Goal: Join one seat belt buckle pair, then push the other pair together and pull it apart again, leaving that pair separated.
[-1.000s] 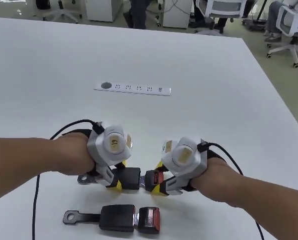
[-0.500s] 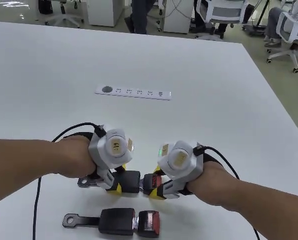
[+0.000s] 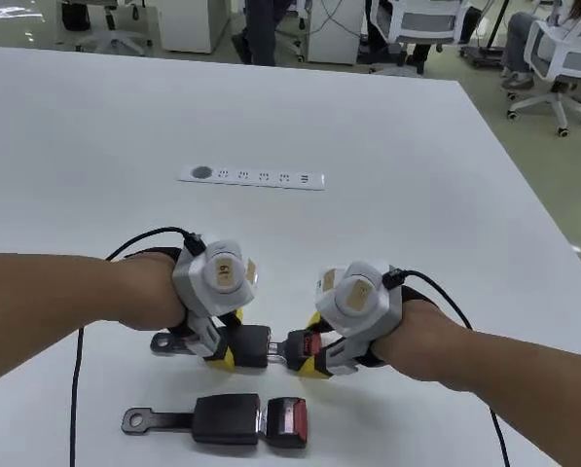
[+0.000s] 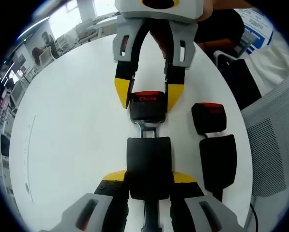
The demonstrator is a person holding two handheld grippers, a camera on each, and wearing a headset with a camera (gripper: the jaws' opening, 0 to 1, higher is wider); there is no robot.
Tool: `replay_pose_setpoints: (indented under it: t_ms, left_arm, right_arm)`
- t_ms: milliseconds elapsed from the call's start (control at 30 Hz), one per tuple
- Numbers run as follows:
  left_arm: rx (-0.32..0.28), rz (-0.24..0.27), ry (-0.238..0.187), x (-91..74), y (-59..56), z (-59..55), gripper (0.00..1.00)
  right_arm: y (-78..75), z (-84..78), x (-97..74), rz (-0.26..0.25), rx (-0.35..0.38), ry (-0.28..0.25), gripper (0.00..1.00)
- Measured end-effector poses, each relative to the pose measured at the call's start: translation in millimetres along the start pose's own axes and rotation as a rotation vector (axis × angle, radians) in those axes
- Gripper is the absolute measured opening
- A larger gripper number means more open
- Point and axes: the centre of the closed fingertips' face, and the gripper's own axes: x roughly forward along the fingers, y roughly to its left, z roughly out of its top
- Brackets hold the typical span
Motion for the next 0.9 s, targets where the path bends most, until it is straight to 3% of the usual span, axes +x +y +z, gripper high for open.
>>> replay_pose_setpoints:
  t_ms: [100,400,667,767,900]
  left_arm:
    - [-0.014,0.008,-0.003,-0.2,1.7,-1.4,0.32]
    - [-0.042,0.029,-0.005,-2.8,-0.2,-0.3,0.32]
    - [-0.055,0.040,0.000,-2.8,-1.5,0.0,0.33]
    - [-0.063,0.043,0.015,-2.4,-0.5,-0.6,0.33]
    - [-0.048,0.049,0.035,-1.2,3.9,-4.5,0.33]
  right_arm:
    - [1.7,-5.9,-6.4,-0.008,0.003,0.005,0.33]
    - [1.4,-50.3,-35.3,-0.017,0.038,0.047,0.33]
    - [1.6,-86.7,-56.0,-0.039,0.073,0.116,0.33]
    - [5.2,-88.9,-57.5,-0.044,0.105,0.130,0.34]
    - [5.0,-85.6,-55.7,-0.058,0.051,0.167,0.35]
